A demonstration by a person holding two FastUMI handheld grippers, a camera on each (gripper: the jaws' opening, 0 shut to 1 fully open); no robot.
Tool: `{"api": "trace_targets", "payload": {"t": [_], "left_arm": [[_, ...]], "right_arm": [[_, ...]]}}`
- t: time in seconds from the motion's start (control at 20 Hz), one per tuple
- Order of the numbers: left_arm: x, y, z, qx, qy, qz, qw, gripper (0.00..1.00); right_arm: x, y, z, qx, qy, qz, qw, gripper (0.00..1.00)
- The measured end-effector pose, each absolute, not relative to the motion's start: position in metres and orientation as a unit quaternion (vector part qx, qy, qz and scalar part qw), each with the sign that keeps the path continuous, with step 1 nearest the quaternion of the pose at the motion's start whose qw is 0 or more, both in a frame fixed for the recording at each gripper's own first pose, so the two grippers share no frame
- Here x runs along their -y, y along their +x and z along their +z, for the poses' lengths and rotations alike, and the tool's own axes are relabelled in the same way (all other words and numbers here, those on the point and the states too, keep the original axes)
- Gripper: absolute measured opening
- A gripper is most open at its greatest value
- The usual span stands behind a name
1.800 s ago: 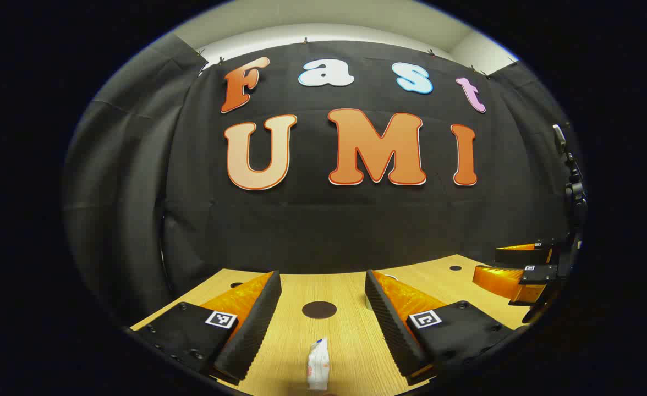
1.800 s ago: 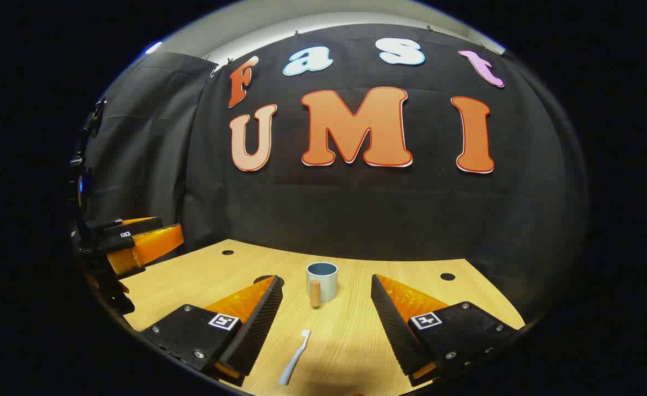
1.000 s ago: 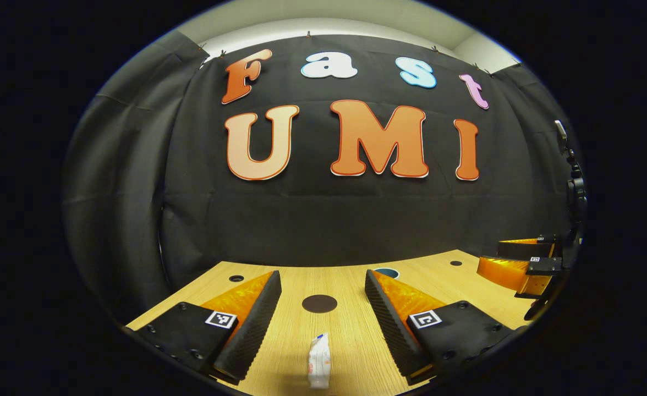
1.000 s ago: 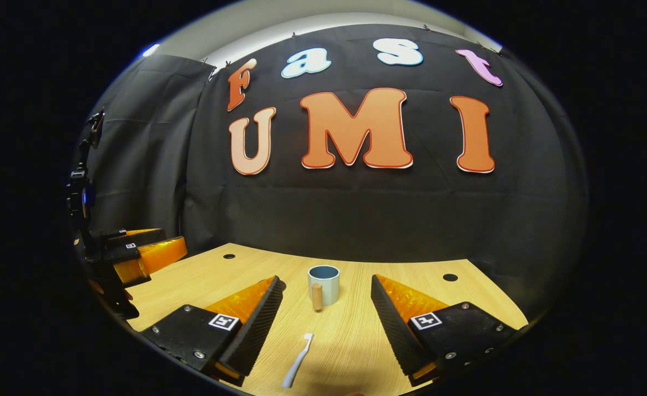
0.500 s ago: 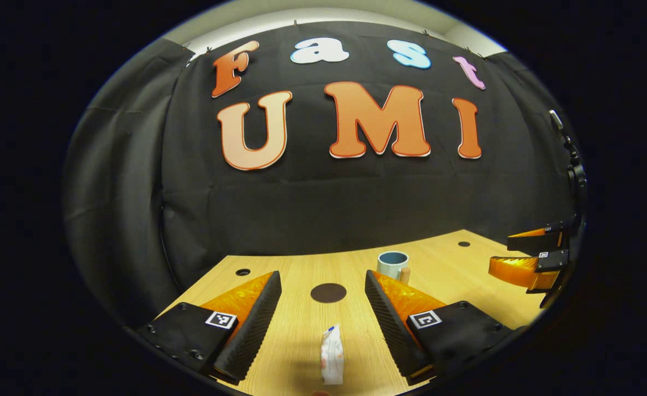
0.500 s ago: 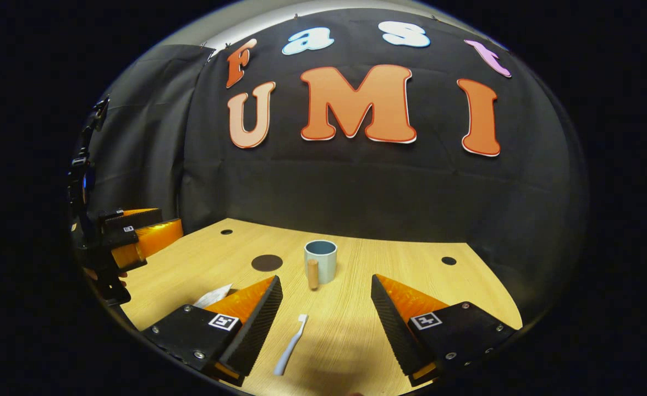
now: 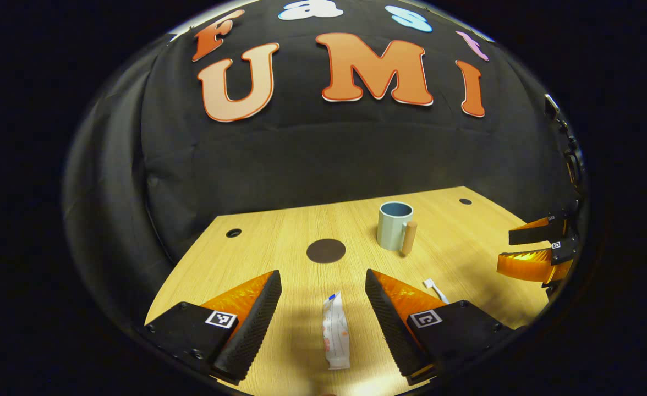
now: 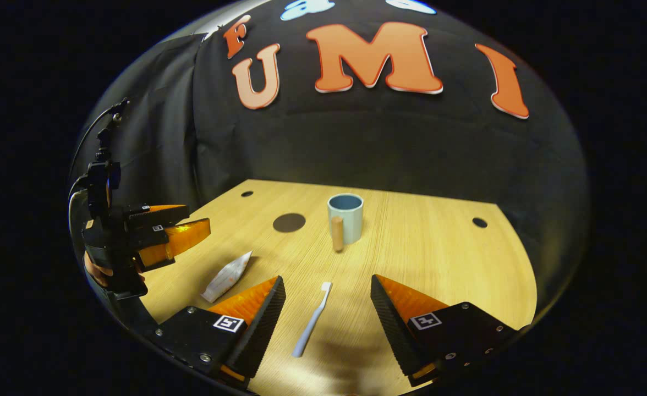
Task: Put the toothbrush and toothpaste on the desktop into the cup, then pick up the cup and place it on the coaster on the desktop.
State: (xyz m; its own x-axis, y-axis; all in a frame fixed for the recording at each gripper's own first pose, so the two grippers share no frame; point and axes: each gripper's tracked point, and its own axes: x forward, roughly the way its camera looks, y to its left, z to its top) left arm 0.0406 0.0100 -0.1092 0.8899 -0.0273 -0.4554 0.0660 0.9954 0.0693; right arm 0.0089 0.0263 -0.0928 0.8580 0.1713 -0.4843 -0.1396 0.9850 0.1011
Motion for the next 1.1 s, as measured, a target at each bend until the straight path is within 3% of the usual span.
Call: {"api": "trace_targets", "payload": {"t": [0.45,0.65,0.95,1.1], "left_arm": [[-0.010,0.042,-0.158,-0.350,0.039,-0.062,0.934,0.99],[-0.005,0.039,-0.172,-0.395,0.045,-0.086,0.914,0.99],[-0.005,0.031,-0.199,-0.477,0.035,-0.101,0.872,0.99],[-0.002,0.024,-0.222,-0.524,0.023,-0.099,0.846,0.92]], "right_arm": [[-0.033,0.013,-0.121,-0.354,0.022,0.082,0.932,0.92],[-0.043,0.013,-0.136,-0.406,0.023,0.096,0.909,0.85],[-0.044,0.007,-0.123,-0.455,0.030,0.102,0.884,0.83],[-0.039,0.001,-0.125,-0.486,0.032,0.100,0.868,0.83]]}}
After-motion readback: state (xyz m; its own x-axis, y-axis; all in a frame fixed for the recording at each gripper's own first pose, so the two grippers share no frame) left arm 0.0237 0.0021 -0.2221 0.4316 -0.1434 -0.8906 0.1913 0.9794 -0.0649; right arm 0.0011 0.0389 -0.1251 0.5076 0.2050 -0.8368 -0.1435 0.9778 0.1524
